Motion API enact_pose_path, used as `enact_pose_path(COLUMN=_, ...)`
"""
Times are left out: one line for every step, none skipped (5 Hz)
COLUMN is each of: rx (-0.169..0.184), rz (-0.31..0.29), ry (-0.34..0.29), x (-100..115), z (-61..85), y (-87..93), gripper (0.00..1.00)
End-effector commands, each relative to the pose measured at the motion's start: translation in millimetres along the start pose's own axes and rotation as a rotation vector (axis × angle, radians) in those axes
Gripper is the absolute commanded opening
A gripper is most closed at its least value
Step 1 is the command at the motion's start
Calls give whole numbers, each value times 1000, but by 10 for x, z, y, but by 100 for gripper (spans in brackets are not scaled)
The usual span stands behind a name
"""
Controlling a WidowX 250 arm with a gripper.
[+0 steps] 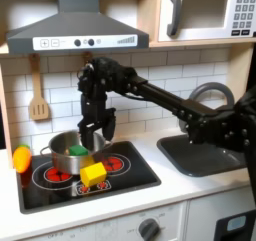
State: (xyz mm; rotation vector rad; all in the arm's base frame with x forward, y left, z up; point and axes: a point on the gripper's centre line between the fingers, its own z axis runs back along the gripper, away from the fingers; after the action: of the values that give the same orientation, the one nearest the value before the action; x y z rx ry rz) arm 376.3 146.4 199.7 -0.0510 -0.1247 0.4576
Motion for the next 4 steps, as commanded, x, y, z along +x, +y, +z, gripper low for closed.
enact_pose_path(rx=-10, rz=-51, ry=15, x=-261, z=-9, y=-180, gripper=100)
enact_pose_path(rx=-9, rz=-66, ry=14, x=-345, z=9, y=-197, gripper=100)
enact_pose_path(rx=10, rz=-160, ry=-3, x=-560, z=51, y=-299, gripper=100)
enact_pose_path(rx=-32, rz=-192, ry=-2, x=-726, z=72, y=-317, gripper=100)
